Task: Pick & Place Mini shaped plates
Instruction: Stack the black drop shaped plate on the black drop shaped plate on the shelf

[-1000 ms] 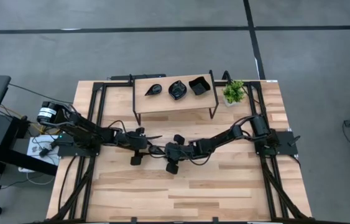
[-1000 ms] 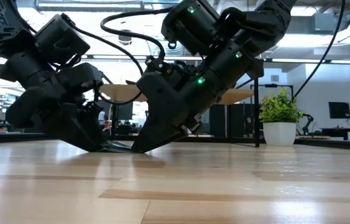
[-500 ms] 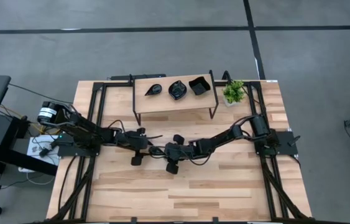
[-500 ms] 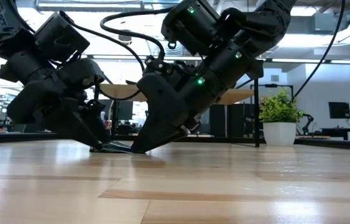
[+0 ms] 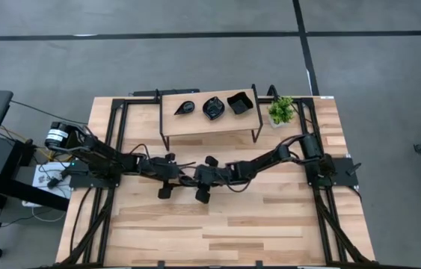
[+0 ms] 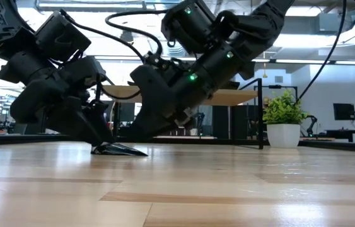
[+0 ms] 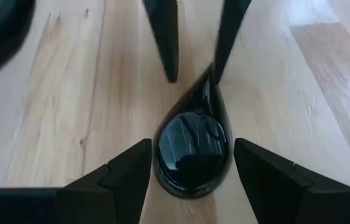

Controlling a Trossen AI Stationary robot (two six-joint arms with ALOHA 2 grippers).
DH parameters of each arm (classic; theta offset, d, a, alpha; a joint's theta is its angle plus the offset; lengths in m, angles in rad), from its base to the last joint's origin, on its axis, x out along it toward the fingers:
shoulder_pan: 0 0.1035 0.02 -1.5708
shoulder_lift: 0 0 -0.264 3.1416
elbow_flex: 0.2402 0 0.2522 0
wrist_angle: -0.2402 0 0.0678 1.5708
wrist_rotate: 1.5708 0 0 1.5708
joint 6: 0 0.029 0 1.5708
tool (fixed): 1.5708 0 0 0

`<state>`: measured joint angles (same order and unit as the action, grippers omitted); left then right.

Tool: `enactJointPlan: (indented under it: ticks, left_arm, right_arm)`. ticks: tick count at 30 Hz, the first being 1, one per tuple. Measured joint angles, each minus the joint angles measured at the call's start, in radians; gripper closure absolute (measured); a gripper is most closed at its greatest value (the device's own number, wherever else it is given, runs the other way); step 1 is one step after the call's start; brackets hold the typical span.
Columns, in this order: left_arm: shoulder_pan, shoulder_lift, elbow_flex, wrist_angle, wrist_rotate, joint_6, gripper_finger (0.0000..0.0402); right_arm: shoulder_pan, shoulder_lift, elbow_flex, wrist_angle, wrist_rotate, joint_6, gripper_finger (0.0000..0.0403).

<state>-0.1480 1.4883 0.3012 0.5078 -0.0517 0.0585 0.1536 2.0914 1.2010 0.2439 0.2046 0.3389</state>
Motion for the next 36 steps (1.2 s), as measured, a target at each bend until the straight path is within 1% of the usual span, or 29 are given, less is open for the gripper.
enactJointPlan:
  ticks: [4, 9, 15, 19, 21, 25, 28, 32, 36]
  left_arm:
    - [-0.025, 0.000, 0.000, -0.026, -0.046, -0.011, 0.0170]
    - [-0.062, 0.000, 0.000, -0.033, -0.099, -0.011, 0.0170]
    - [-0.063, -0.001, 0.002, -0.079, -0.101, -0.061, 0.0170]
    - [-0.063, -0.002, 0.003, -0.094, -0.101, -0.092, 0.0170]
    - [-0.063, -0.002, 0.003, -0.096, -0.098, -0.095, 0.0170]
    - [-0.062, -0.002, 0.003, -0.095, -0.085, -0.095, 0.0170]
    - [-0.066, -0.002, 0.002, -0.087, -0.073, -0.095, 0.0170]
    - [-0.081, 0.000, 0.000, -0.070, -0.050, -0.093, 0.0170]
    - [-0.096, 0.000, 0.000, -0.050, -0.053, -0.087, 0.0170]
  right_arm:
    - [0.009, 0.000, 0.035, -0.010, -0.053, -0.048, 0.0291]
    - [0.009, 0.000, 0.073, -0.145, -0.023, -0.062, 0.0291]
    - [0.023, 0.000, 0.089, -0.254, -0.016, -0.058, 0.0290]
    - [0.045, 0.000, 0.089, -0.319, -0.014, -0.017, 0.0279]
    - [0.056, -0.002, 0.090, -0.336, -0.014, -0.008, 0.0272]
    - [0.073, -0.002, 0.090, -0.347, 0.033, -0.006, 0.0257]
    - [0.075, -0.002, 0.089, -0.339, 0.047, -0.005, 0.0249]
    - [0.074, -0.002, 0.088, -0.315, 0.047, -0.005, 0.0245]
    - [0.073, -0.002, 0.088, -0.315, 0.047, -0.006, 0.0247]
